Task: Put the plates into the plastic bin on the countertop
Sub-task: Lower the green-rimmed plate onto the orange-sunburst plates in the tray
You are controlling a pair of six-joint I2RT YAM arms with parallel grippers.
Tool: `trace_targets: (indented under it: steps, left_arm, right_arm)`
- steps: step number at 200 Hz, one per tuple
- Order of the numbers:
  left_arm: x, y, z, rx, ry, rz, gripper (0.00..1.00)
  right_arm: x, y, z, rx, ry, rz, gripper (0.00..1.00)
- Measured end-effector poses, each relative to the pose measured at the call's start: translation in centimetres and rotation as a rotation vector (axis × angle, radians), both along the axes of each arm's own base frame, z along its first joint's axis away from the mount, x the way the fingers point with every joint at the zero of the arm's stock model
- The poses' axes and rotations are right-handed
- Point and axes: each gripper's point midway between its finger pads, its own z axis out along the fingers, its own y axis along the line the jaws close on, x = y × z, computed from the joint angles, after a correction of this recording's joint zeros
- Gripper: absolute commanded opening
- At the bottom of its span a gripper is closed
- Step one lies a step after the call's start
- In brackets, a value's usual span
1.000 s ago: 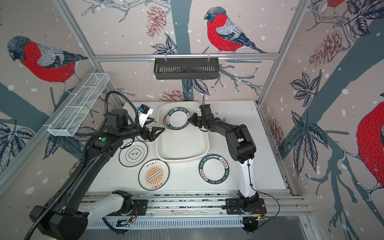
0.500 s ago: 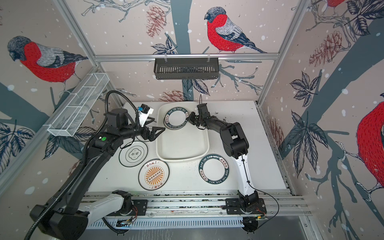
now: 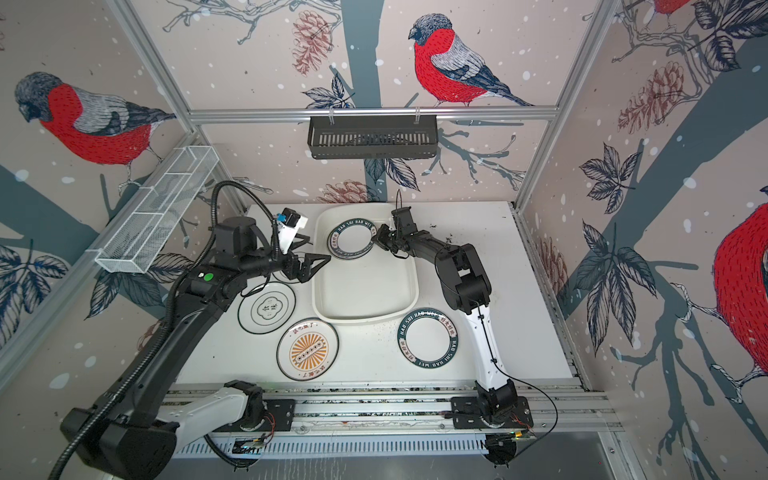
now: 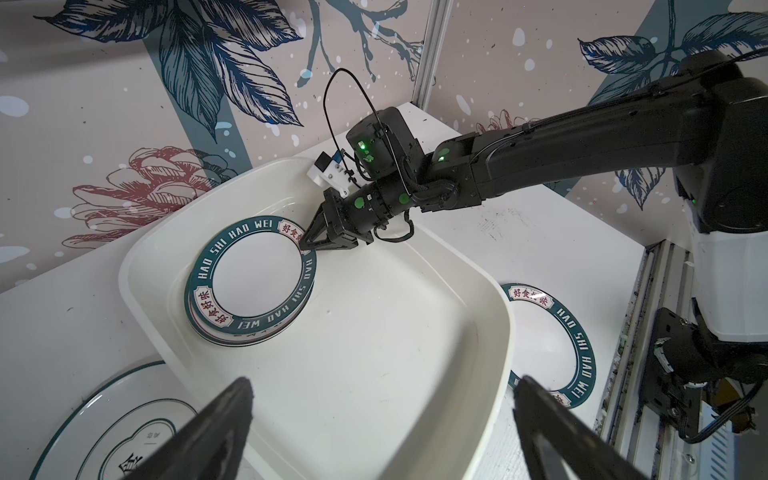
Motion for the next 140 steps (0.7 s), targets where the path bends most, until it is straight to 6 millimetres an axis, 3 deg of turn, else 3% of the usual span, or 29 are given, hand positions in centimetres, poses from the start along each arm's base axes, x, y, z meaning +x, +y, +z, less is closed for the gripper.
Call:
trace_targets:
  steps: [140]
  left_arm:
    - [0.39,-0.16,0.04,0.002,0.003,-0.005,0.97]
  right_arm:
    - [0.12,-0.06,-0.09,-0.049,0.0,0.02,0.28]
